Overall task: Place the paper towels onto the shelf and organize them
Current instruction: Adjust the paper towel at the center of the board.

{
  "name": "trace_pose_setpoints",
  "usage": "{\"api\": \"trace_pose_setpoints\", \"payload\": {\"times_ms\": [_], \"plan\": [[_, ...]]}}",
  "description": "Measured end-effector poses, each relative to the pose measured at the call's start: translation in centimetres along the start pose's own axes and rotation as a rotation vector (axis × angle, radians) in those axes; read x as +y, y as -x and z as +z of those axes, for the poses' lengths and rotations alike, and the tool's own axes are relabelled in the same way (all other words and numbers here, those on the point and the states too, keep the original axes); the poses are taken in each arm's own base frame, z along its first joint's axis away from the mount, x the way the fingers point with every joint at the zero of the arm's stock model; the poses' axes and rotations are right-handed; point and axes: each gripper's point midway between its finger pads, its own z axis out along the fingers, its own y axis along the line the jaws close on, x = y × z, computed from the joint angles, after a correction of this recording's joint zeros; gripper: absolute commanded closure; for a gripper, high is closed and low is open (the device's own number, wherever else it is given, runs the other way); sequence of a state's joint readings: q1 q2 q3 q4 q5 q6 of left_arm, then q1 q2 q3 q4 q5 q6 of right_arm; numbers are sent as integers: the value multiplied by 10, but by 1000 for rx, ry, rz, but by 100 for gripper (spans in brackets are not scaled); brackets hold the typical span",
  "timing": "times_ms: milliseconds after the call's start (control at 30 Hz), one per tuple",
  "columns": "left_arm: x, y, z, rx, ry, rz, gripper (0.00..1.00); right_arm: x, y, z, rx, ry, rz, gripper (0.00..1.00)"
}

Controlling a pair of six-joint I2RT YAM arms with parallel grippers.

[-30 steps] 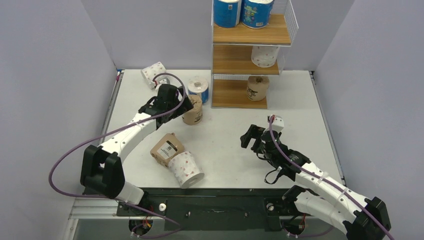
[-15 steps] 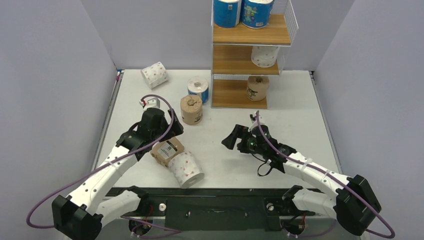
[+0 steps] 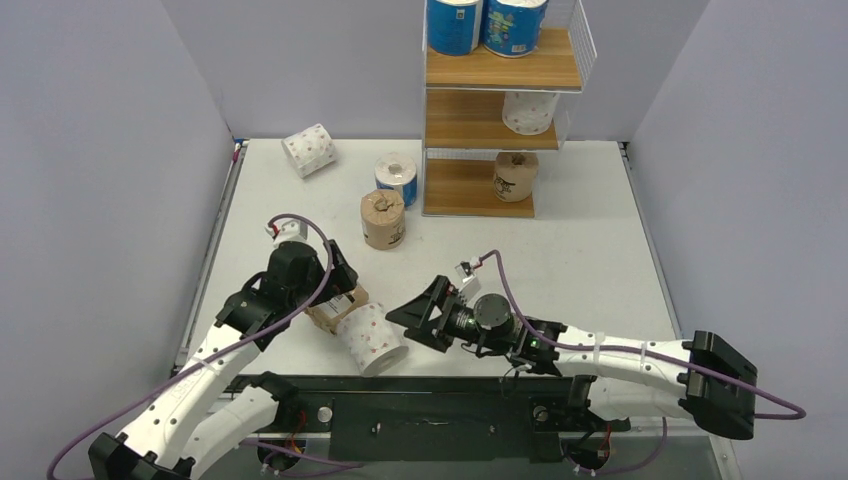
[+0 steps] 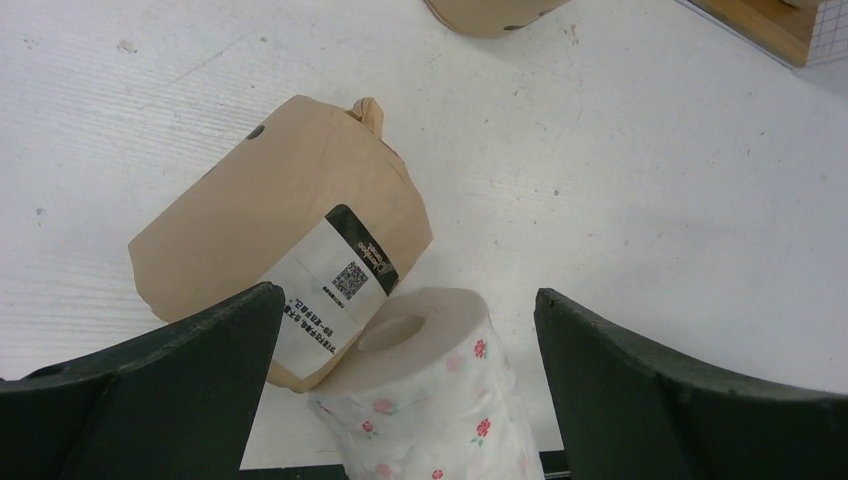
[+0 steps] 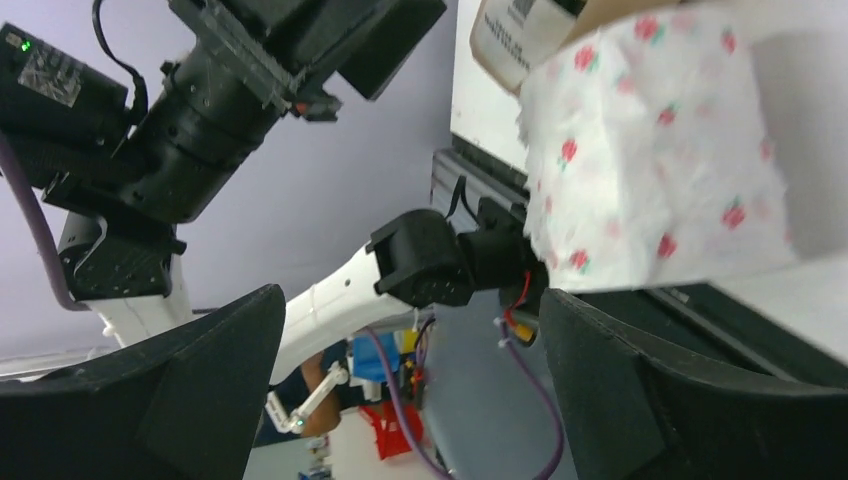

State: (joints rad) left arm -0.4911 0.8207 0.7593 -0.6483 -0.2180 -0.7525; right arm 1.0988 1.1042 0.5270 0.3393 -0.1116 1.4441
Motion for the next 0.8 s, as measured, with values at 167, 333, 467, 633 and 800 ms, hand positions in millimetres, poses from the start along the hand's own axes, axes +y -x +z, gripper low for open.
{"api": "trace_pose_setpoints", "payload": {"times_ms": [167, 333, 467, 633, 800], "plan": [[5, -9, -4, 10, -15, -10, 3, -1, -25, -12, -3, -22, 83, 7], [8, -18, -10, 8, -57, -29, 3, -5, -27, -19, -44, -30, 152, 7], [9, -31, -10, 44, -79, -36, 3, -36, -31, -4, -53, -112, 191, 7], [5, -36, -11, 64, -106, -39, 3, -68, -45, 13, -10, -220, 194, 7], [3, -35, -13, 58, -122, -42, 4, -60, -47, 20, 8, -206, 205, 9]]}}
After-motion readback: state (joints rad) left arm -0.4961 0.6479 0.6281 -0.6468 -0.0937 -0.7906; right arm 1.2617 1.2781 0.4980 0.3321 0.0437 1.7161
